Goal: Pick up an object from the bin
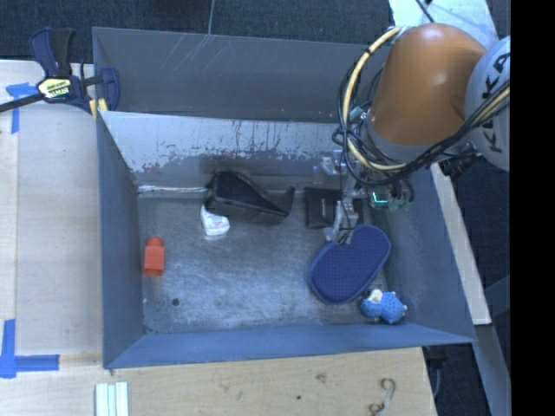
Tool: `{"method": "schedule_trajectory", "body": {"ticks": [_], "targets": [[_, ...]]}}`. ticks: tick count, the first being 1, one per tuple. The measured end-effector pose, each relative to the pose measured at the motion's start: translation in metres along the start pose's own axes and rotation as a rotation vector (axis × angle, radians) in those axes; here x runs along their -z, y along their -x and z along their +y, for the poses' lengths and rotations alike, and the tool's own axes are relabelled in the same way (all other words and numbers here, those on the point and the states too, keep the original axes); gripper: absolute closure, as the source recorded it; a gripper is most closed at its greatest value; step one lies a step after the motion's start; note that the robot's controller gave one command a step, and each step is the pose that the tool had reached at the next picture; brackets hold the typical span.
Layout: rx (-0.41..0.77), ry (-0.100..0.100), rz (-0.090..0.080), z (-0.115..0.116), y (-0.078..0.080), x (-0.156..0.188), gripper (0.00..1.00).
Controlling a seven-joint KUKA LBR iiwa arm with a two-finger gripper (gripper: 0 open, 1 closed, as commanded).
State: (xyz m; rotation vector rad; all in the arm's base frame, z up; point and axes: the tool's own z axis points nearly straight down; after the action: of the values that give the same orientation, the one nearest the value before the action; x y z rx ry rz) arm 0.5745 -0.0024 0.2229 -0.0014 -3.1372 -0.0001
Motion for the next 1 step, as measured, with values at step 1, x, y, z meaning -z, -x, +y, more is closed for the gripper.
{"method": "schedule_trajectory", "body": {"ticks": [1], "targets": [[-0.006,-0.002,0.000,-0.0569,0.0241,-0.0772,0.00]]}}
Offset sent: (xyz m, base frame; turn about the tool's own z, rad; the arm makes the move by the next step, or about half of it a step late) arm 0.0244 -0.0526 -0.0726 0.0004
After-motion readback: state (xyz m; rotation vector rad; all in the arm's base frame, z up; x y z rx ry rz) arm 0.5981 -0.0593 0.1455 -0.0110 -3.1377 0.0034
